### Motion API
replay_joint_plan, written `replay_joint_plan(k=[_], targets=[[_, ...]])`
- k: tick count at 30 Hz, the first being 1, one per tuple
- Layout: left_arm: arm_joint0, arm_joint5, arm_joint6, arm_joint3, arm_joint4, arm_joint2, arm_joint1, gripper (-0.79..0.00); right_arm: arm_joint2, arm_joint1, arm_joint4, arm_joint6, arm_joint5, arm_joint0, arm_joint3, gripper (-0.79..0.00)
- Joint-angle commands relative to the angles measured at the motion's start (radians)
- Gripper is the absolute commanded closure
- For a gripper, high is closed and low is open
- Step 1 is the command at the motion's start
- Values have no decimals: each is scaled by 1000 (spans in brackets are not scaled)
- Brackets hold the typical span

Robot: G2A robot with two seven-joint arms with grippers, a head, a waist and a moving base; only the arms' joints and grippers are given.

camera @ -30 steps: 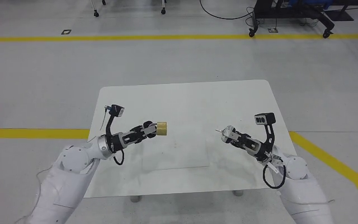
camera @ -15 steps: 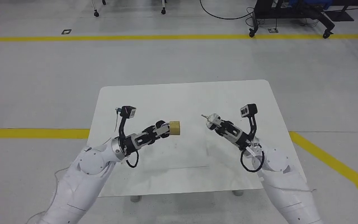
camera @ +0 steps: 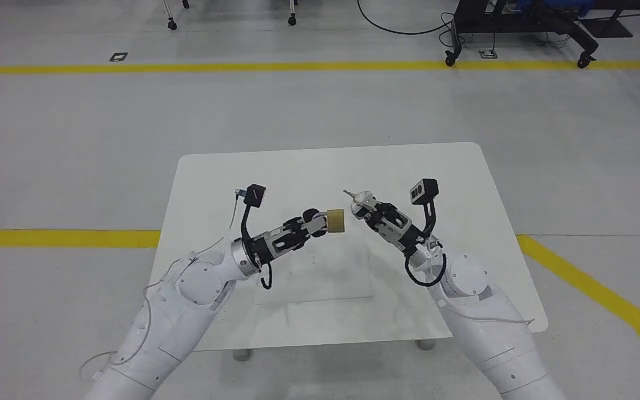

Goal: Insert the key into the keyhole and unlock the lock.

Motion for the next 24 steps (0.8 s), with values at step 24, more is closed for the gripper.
replay_joint_plan(k=[24], targets=[[-56,40,-7,103,-35,80,-58,0,55,8,-26,164,-4,-123,-146,0]])
